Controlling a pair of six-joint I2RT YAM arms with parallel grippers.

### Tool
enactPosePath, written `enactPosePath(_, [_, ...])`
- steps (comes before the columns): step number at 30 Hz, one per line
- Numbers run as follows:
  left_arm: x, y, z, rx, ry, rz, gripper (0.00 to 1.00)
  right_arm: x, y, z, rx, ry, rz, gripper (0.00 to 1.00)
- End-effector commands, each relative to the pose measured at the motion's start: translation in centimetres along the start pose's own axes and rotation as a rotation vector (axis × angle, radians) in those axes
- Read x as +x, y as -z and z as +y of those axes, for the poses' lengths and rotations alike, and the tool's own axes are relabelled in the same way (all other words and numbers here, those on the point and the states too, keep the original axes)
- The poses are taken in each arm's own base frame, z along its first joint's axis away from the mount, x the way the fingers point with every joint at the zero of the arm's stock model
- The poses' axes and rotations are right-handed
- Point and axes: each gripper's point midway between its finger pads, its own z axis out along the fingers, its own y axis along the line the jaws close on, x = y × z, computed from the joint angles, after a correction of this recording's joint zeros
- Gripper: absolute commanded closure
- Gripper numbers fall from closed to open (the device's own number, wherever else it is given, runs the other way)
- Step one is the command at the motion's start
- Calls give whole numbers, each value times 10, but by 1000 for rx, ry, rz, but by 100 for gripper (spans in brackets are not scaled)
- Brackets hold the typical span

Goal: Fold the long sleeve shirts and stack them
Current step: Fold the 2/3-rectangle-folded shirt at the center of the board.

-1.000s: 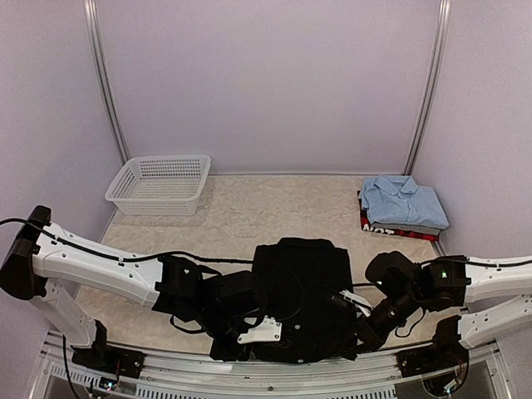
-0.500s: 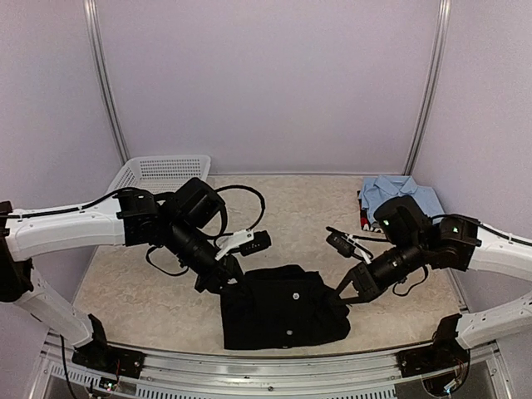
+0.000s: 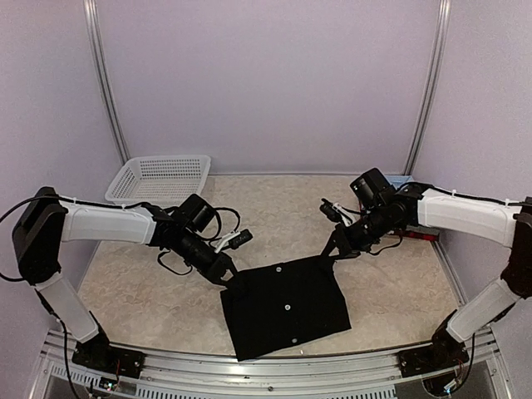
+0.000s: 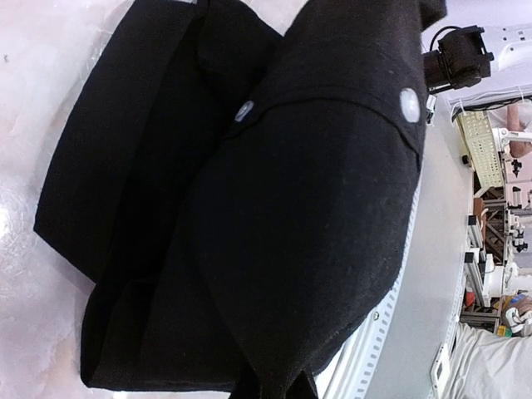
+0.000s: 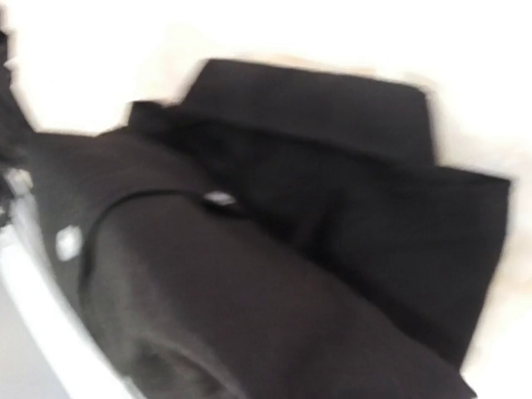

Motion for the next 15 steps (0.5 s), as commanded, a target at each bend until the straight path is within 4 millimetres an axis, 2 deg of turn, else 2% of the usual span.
enactPosePath(1, [0, -8, 5, 32, 43, -27, 100, -17, -23, -23, 11, 51, 29, 89])
enactPosePath(10, [8, -1, 39, -69, 149, -47, 100, -60, -44, -71, 168, 42, -2, 63])
enactPosePath(15, [10, 5, 48, -90, 195, -74, 100, -71, -42, -80, 228, 55, -23, 54])
